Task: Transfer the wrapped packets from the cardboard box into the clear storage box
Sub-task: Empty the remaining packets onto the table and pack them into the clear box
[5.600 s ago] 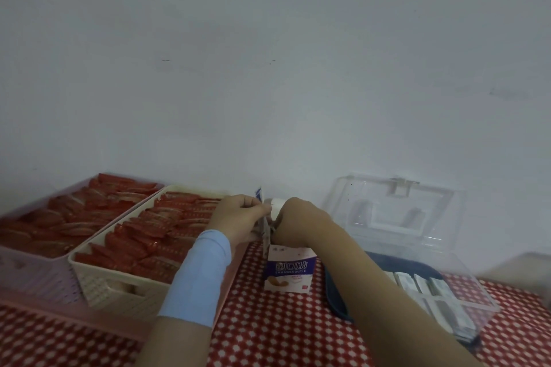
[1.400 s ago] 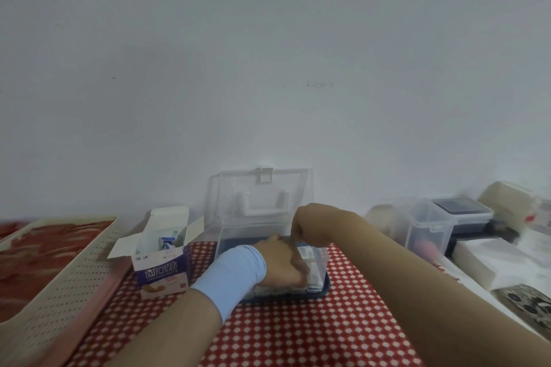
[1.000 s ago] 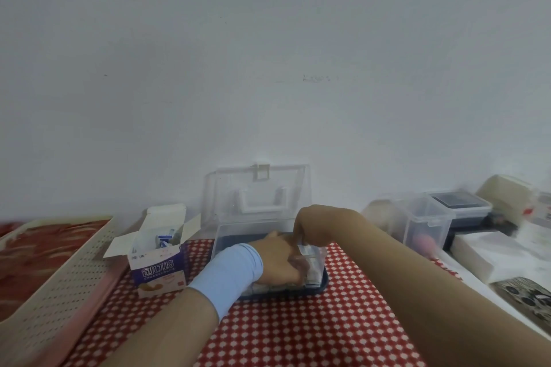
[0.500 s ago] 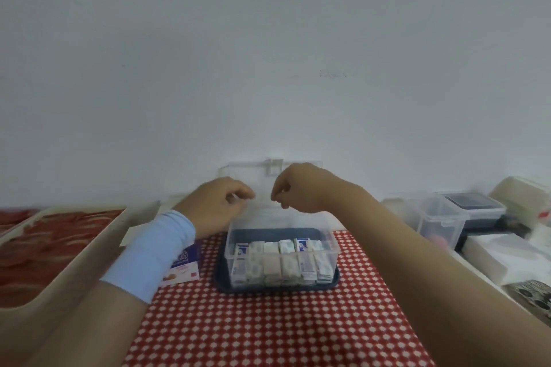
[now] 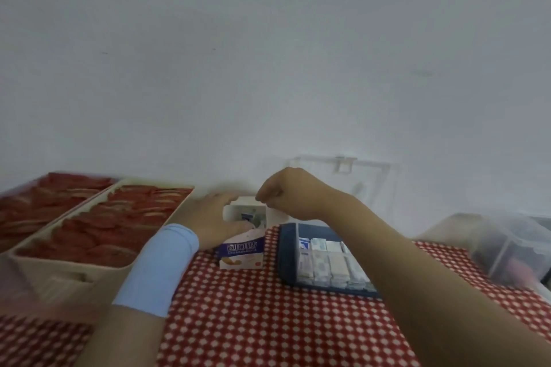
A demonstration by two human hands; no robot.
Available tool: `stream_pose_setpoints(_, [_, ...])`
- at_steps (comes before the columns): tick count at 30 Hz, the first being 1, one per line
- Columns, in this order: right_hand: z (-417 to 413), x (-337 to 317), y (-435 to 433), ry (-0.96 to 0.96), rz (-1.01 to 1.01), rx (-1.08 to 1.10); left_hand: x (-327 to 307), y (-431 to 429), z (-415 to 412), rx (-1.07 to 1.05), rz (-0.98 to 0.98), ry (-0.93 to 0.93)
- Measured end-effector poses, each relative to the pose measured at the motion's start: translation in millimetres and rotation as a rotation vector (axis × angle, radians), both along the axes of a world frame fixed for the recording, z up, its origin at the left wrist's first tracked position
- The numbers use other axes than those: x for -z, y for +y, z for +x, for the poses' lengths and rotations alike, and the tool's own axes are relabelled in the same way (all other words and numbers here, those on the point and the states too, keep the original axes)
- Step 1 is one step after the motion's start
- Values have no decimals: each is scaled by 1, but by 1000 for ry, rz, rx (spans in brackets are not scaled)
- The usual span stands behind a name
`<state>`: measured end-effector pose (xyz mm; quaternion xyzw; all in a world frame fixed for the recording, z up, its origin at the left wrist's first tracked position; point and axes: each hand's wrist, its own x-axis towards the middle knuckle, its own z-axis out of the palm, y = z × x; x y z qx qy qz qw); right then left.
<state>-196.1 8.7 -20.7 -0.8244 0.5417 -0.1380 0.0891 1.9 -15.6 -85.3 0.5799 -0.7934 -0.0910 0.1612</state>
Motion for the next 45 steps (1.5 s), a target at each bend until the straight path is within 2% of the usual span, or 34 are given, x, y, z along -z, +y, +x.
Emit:
stream_pose_setpoints(9, [29,4,-18,143,-2,10,1,-3,20,125,133,204])
stream_pose_setpoints(18, [54,22,-16,448,1,76,1,-3,18,116,79,120])
stream_pose_setpoints(20, [51,23,-15,378,39,67,5,-4,18,87,87,55])
stream_pose_setpoints(22, [43,19,-9,220,59,62,11,-1,16,64,83,69])
stream_pose_setpoints(25, [30,17,1,57,65,75,15,10,12,37,113,257])
stream_pose_setpoints(30, [22,10,27,13,-17,51,-4,31,15,86,-34,385])
stream_pose_setpoints(34, [23,11,51,-18,-6,39,-30,54,12,186,-62,315])
stream_pose_setpoints(37, [21,19,67,-88,85,81,-44,72,3,266,-61,240])
stream_pose_setpoints(43, [13,37,97,-19,181,143,-44,103,-18,340,-38,41])
stream_pose_setpoints(45, [7,43,106,-67,195,168,-43,109,-23,346,-59,-35])
